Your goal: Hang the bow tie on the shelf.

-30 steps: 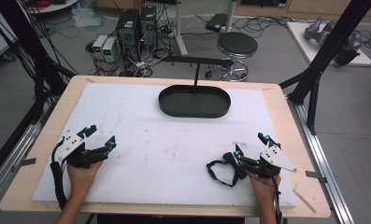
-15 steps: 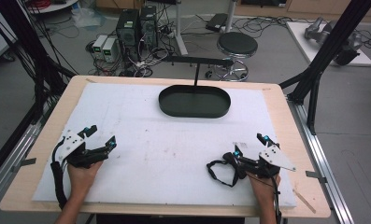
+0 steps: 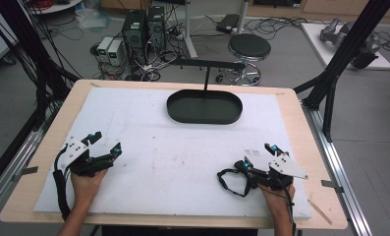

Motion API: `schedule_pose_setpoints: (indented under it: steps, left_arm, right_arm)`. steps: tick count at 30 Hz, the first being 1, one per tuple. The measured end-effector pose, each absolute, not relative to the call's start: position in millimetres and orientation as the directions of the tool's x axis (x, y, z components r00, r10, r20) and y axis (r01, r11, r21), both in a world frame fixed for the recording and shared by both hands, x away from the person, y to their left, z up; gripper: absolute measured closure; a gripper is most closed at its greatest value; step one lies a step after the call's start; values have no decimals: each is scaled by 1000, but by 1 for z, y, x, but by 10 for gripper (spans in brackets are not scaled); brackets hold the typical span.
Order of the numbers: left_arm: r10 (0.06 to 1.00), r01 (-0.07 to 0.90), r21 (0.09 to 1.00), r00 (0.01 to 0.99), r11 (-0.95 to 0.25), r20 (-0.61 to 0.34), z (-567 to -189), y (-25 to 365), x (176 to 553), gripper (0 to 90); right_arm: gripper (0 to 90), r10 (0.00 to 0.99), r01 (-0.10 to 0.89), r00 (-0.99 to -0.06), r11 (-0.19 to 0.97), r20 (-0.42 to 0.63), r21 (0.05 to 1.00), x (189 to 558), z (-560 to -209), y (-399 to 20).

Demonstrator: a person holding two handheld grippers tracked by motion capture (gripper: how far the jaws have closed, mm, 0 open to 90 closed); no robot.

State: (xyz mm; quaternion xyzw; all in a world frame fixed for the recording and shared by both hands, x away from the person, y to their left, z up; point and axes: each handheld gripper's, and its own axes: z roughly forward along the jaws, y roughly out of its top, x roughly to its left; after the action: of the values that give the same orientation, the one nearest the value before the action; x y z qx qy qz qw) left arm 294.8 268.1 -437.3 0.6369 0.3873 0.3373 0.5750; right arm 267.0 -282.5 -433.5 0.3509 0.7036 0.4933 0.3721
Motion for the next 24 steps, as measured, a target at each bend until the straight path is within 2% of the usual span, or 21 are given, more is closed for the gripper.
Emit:
schedule_pose_setpoints:
  steps: [3,4,15,24]
  left_arm:
    - [882,104,994,470,-36,-17,-437,268,295,160]
    - [883,105,994,470,-36,-18,-437,268,295,161]
    - [884,104,994,467,-33,-20,-437,269,296,162]
    - [886,98,995,464,-28,-20,-438,269,296,164]
  right_arm:
    - [202,849,150,-502,277,-168,949,266,-434,-282]
    - [244,837,164,-520,294,-171,942,266,-434,-281]
    - [347,790,234,-588,374,-176,898,265,-437,-275]
    - [447,756,333,-646,403,-105,853,269,-441,-279]
